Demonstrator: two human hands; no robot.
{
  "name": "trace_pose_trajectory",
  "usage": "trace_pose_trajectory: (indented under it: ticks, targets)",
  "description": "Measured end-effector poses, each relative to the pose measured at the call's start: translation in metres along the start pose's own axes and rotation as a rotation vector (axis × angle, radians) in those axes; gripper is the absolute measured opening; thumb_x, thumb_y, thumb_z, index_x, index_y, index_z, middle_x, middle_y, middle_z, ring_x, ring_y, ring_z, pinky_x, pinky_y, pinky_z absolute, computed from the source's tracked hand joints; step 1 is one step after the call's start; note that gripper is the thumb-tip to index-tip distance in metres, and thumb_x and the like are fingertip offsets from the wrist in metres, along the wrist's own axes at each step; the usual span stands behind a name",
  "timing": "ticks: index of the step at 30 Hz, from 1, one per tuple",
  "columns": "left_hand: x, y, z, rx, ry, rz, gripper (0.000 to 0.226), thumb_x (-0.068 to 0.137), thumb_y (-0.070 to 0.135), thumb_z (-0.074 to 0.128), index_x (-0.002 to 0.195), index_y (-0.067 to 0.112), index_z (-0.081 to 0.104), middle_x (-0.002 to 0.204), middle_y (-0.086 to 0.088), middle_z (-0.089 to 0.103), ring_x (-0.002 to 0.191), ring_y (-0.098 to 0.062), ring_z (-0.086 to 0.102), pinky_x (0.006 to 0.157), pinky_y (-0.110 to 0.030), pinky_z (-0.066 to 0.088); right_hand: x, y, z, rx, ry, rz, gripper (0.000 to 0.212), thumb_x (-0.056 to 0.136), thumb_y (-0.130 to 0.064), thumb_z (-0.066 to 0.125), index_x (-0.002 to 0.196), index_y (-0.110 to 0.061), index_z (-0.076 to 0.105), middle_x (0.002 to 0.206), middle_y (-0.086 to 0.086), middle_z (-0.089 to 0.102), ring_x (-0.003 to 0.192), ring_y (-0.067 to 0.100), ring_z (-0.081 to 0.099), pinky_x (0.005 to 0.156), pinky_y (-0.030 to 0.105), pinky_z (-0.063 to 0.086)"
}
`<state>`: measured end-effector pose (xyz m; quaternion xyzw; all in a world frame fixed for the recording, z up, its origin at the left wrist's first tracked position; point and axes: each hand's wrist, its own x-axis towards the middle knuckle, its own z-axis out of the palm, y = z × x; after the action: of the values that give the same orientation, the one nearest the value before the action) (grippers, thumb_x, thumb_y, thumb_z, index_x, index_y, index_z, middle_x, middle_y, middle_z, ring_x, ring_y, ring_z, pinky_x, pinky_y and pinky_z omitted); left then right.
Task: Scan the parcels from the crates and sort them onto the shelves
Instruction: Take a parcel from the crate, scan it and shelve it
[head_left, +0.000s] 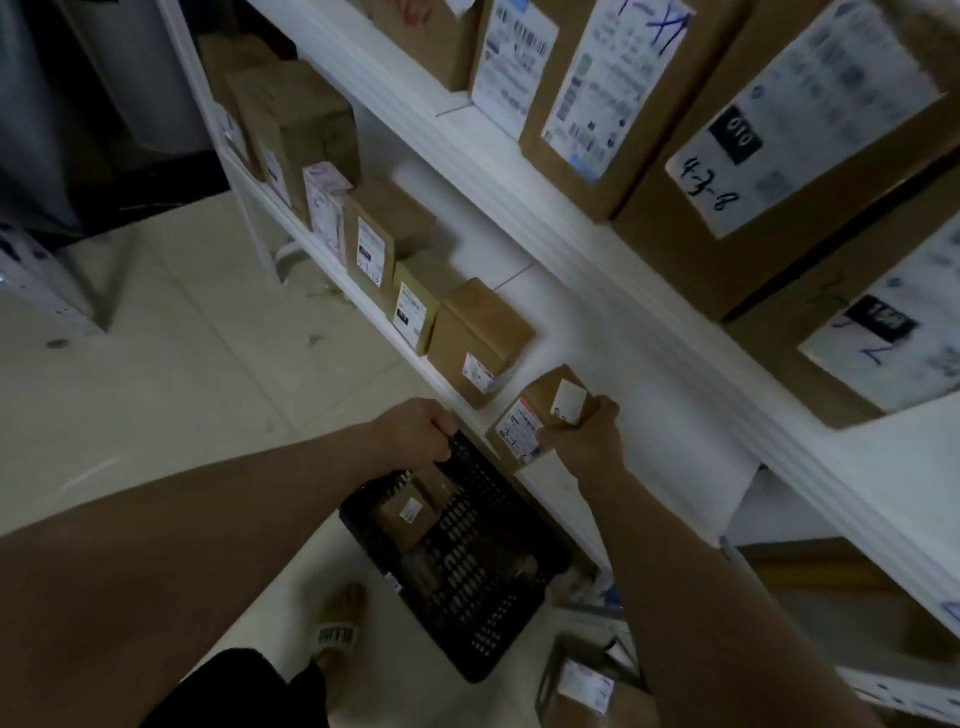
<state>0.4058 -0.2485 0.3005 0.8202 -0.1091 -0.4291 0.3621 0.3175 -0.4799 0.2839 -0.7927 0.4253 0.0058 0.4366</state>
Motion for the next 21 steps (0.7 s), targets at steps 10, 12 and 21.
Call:
trace_pose_trajectory:
  ticks: [10,12,21]
  targets:
    - [0.043,-0.053,-0.011,0.067,-0.091,-0.078,0.031,0.093,0.012,0.066,0.123,0.011,0.063,0.126,-0.005,0.057,0.111,-0.016,0.053,0.099,-0.028,0.047,0.06,0.012,0.044,-0.022,0.026,0.104,0.091,0.072,-0.021,0.089,0.141,-0.015,0.029,0.121,0.013,0.061,0.104,0.038,0.065,0.086,0.052,0.058]
    - [0.046,-0.057,-0.014,0.054,-0.077,-0.084,0.031,0.093,0.01,0.065,0.124,0.009,0.063,0.124,-0.005,0.057,0.109,-0.015,0.052,0.099,-0.028,0.047,0.068,0.007,0.049,-0.016,0.016,0.078,0.088,0.075,-0.018,0.087,0.141,-0.015,0.029,0.119,0.009,0.059,0.103,0.033,0.064,0.087,0.047,0.057]
    - [0.051,-0.063,-0.022,0.035,-0.059,-0.092,0.031,0.094,0.01,0.064,0.125,0.012,0.061,0.122,-0.007,0.058,0.107,-0.019,0.057,0.093,-0.031,0.051,0.086,-0.002,0.052,0.051,-0.042,0.086,0.098,0.072,-0.005,0.088,0.146,-0.015,0.024,0.124,0.007,0.053,0.115,0.033,0.06,0.094,0.056,0.055]
